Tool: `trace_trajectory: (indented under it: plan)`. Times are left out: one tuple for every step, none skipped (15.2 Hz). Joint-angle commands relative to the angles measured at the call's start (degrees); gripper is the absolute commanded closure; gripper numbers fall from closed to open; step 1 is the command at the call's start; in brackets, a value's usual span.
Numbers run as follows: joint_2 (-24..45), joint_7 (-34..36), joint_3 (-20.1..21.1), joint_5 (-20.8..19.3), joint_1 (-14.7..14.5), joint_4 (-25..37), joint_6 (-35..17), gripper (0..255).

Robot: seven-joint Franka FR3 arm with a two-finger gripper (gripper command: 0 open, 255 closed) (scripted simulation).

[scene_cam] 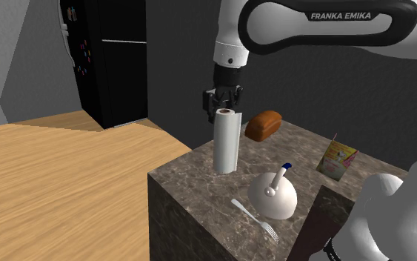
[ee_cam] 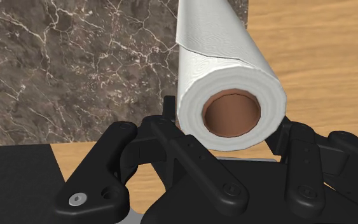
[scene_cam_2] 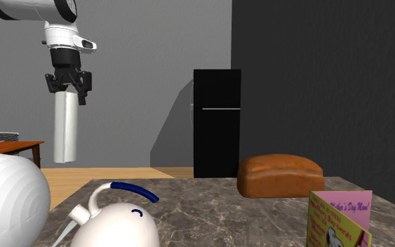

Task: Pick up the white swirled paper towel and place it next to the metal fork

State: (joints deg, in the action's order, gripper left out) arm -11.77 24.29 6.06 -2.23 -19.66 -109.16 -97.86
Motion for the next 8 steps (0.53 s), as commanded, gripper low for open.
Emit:
trace_trajectory:
  plan:
    - [-0.1,0.1,0.0,0.0,0.0,-1.7,-1.6,255]
    - [-0.1,0.2,0.0,0.0,0.0,-2.5,-2.4,255]
    - [-0.2,0.2,0.0,0.0,0.0,-3.3,-3.1,255]
    - [-0.2,0.2,0.0,0.0,0.0,-4.1,-3.9,255]
    - [-0.2,0.3,0.0,0.0,0.0,-4.8,-4.7,255]
    - [-0.2,0.3,0.0,0.0,0.0,-5.6,-5.4,255]
    - [-0.2,0.3,0.1,0.0,-0.1,-6.4,-6.2,255]
    - [-0.2,0.4,0.1,0.0,-0.1,-7.1,-7.0,255]
